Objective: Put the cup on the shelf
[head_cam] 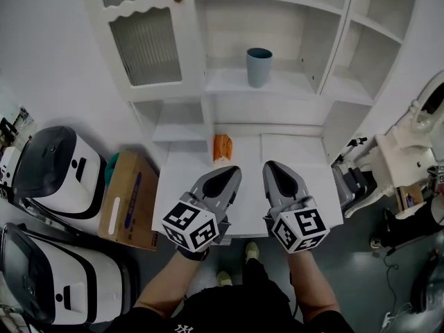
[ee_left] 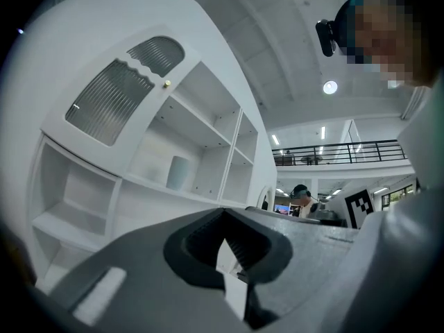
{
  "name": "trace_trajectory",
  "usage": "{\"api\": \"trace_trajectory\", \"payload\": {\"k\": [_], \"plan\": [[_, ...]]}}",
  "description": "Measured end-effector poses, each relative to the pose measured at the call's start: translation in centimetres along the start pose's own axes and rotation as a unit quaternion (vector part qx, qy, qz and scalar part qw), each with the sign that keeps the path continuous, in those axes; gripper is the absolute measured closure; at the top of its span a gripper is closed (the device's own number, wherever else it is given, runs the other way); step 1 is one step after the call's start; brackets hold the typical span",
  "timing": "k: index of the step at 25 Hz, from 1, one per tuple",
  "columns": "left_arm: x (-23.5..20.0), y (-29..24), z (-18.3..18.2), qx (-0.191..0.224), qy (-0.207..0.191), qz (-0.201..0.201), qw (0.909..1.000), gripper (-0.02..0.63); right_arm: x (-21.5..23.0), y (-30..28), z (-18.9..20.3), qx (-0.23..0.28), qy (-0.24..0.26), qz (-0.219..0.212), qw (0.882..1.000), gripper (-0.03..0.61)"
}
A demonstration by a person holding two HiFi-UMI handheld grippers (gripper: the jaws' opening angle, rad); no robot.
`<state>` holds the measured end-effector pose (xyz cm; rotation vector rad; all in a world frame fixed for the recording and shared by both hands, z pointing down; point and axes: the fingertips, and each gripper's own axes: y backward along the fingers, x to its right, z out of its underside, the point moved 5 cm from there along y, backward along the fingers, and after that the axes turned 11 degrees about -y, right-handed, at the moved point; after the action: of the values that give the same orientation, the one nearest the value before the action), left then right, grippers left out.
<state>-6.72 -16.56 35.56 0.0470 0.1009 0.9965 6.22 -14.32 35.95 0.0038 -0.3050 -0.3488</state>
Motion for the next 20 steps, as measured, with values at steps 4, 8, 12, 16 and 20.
{"api": "trace_trajectory", "payload": {"k": [4, 8, 12, 16, 20], "plan": [[0.7, 0.8, 0.2, 0.001, 0.004, 0.003, 1.0, 0.613, -1.0, 1.1, 0.5, 0.0, -0.009, -0.005, 1.0, 0.557], [1.1, 1.1, 0.2, 0.002, 0.004, 0.005, 1.0, 0.612, -1.6, 1.6, 0.9, -0.004, -0.007, -0.006, 1.0, 0.557], [1.5, 1.3, 0.2, 0.004, 0.003, 0.009, 1.0, 0.613, -2.2, 2.0, 1.1, -0.007, -0.002, -0.006, 1.0, 0.557], [1.7, 1.3, 0.1, 0.004, 0.003, 0.01, 0.9999, 0.612, -2.3, 2.1, 1.1, -0.009, -0.001, -0.006, 1.0, 0.557], [1.8, 1.2, 0.2, 0.004, 0.001, 0.012, 0.9999, 0.612, -2.3, 2.2, 1.0, -0.009, 0.002, -0.006, 1.0, 0.557]]}}
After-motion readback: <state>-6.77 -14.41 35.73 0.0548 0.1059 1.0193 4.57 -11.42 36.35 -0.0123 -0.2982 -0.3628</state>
